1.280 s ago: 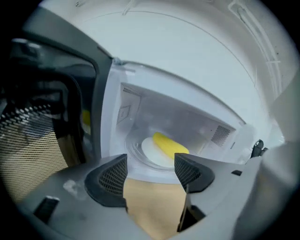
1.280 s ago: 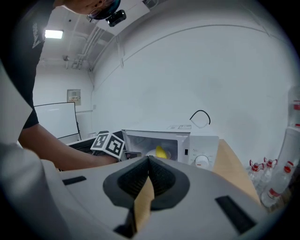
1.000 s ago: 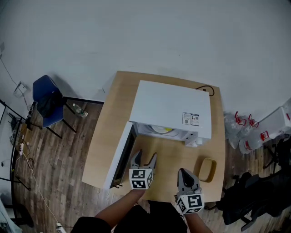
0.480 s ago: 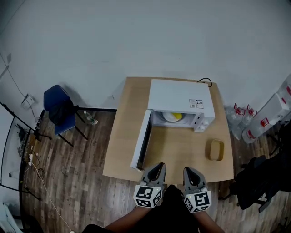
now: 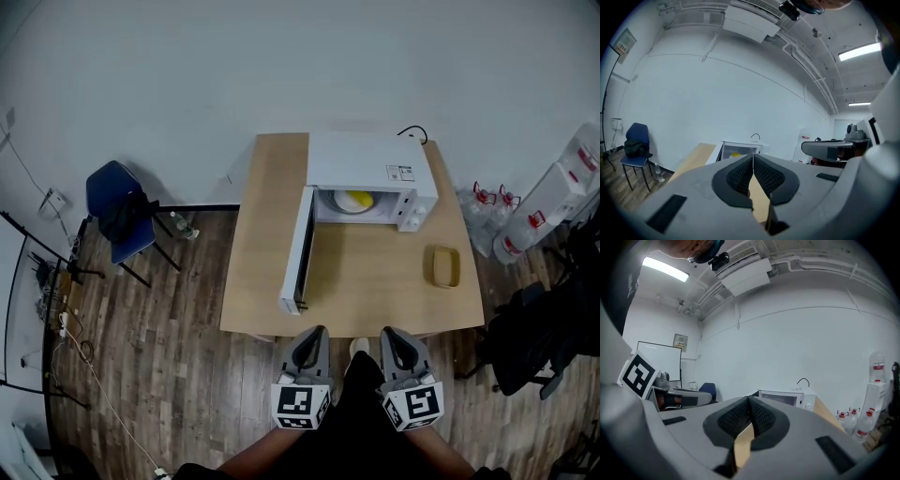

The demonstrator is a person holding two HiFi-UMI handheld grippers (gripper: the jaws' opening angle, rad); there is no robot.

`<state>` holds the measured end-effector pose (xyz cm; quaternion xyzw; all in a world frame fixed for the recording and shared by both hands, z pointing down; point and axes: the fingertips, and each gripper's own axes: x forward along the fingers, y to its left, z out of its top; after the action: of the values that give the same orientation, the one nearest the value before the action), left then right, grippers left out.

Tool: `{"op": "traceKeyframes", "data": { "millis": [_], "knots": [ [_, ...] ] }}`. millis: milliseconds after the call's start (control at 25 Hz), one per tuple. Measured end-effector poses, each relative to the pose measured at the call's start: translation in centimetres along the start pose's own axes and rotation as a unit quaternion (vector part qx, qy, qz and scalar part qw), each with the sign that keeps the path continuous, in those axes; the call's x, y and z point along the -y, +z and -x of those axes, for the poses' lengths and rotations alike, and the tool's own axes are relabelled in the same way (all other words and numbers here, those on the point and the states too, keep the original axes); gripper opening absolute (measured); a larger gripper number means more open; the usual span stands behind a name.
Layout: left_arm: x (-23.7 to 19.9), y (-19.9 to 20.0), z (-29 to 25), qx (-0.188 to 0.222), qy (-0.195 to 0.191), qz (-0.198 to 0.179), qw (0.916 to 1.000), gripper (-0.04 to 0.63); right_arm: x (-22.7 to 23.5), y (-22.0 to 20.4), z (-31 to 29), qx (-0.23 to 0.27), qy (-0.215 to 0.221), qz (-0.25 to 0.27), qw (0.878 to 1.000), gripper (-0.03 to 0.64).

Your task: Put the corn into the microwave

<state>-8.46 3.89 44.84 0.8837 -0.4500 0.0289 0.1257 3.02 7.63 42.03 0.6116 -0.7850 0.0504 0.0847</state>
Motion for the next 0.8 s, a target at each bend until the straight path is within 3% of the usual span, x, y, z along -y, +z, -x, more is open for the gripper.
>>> {"op": "traceKeyframes", "data": {
  "millis": [400,800],
  "knots": [
    [-0.5,1.6,2.7,0.026,0.011,-0.007,0.9996,0.017,-0.6,-0.8,1.4,-0.012,-0.023,0.011,1.0,0.06],
    [0.1,1.3,2.5,0.018,0.001,-0.012,0.9998,0.017,-0.9,-0.8,1.4,-0.006,-0.028,0.005,1.0,0.06]
  ]
}}
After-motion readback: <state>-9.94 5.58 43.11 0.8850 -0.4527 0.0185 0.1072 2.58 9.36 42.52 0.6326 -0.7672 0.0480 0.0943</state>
